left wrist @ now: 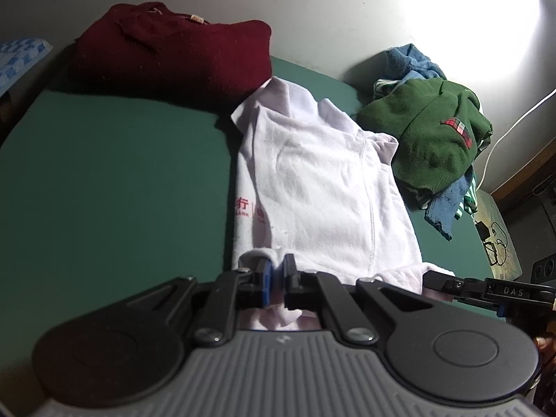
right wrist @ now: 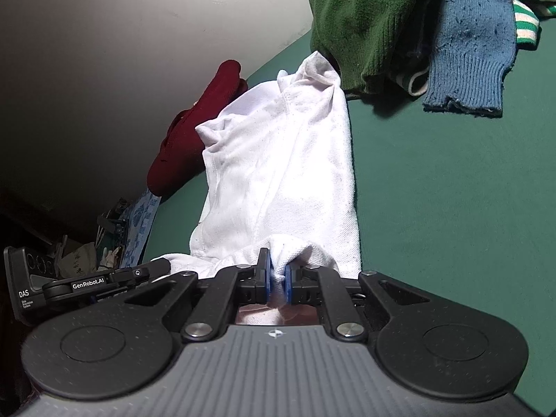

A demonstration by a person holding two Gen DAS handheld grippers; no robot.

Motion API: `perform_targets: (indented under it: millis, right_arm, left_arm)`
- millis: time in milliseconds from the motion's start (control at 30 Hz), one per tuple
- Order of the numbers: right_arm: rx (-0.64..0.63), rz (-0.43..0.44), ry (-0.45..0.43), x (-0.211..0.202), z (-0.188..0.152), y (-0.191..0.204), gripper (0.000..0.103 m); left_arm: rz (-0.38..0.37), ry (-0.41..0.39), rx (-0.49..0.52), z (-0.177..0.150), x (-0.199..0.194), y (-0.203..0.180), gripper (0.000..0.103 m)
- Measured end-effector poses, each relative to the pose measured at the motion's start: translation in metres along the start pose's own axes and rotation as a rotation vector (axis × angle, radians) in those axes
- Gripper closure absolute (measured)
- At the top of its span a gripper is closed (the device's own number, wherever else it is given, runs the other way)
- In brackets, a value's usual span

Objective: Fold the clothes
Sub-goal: 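Lift the hem end with both grippers and fold it toward the collar, then open both grippers to release the folded hem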

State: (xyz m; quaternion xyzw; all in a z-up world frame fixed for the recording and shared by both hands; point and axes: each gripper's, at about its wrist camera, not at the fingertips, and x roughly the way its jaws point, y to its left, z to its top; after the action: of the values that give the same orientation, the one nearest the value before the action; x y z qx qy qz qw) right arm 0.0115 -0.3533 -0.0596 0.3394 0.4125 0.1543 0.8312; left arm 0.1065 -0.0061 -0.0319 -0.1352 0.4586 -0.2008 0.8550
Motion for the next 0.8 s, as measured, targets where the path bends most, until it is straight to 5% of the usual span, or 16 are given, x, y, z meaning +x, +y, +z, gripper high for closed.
perform_targets:
  millis: [567, 800]
  right_arm:
    - [-0.094, -0.165, -0.053, 0.020, 0.000, 0.018, 0.092]
    - [-0.067, -0.172, -0.109, 0.008, 0.001, 0.022, 0.069]
  left_arm:
    - [0.023, 0.010, 0.018, 0.006, 0.027, 0.001, 0.103]
    - [-0.022, 0.028, -0.035, 0.015, 0.028, 0.008, 0.096]
